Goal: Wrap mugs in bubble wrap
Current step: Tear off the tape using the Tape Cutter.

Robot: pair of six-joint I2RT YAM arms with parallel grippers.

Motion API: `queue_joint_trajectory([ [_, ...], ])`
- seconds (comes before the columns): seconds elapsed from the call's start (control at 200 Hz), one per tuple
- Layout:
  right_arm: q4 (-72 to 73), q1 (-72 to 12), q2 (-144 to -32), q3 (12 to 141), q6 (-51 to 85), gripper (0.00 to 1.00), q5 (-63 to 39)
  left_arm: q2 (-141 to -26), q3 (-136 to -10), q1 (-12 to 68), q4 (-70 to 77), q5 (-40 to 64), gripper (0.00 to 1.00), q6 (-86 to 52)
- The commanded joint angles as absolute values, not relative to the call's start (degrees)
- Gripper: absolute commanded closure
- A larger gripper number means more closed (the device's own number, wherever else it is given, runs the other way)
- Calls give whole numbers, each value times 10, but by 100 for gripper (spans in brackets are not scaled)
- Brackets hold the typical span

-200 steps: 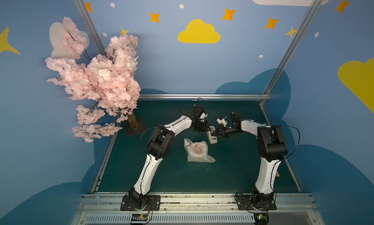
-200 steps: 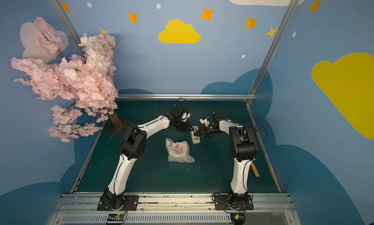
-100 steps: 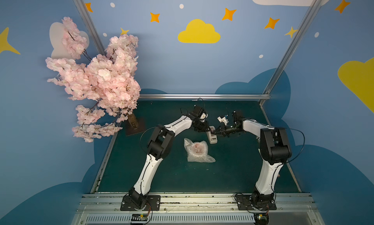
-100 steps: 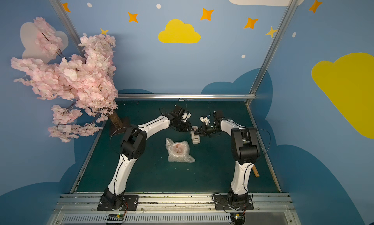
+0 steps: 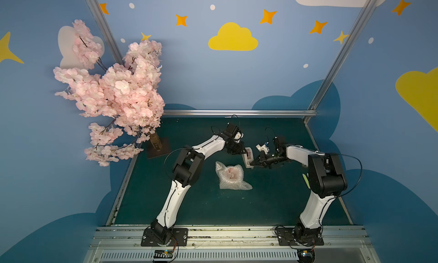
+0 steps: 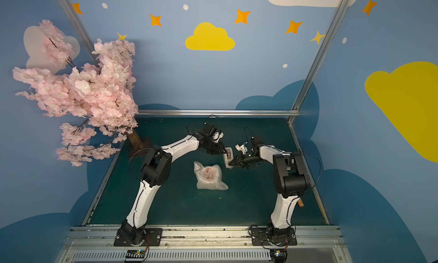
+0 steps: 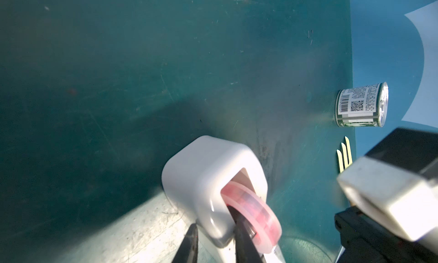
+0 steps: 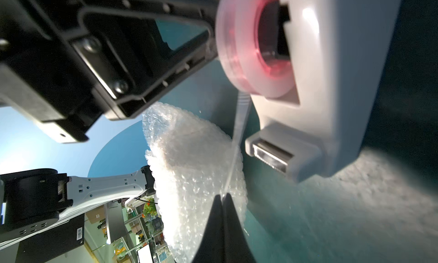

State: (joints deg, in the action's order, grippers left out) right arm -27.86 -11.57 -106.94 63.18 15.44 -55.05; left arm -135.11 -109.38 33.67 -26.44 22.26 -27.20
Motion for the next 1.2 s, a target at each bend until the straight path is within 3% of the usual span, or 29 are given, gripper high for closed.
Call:
queue_joint_trajectory([
  [0.0, -293, -126, -1052, 606, 164, 100, -549, -1369, -1071, 338, -307, 179, 73, -264],
  [0.761, -274, -106, -1087, 577, 242, 100, -375, -1370, -1077, 335, -314, 172, 73, -263],
  [0.996, -286, -94, -1056, 576, 236, 100, -386, -1358, -1076, 332, -316, 172, 73, -263],
  [1.196, -366, -96, -960, 599, 213, 100, -432, -1276, -1029, 328, -273, 164, 55, -268],
])
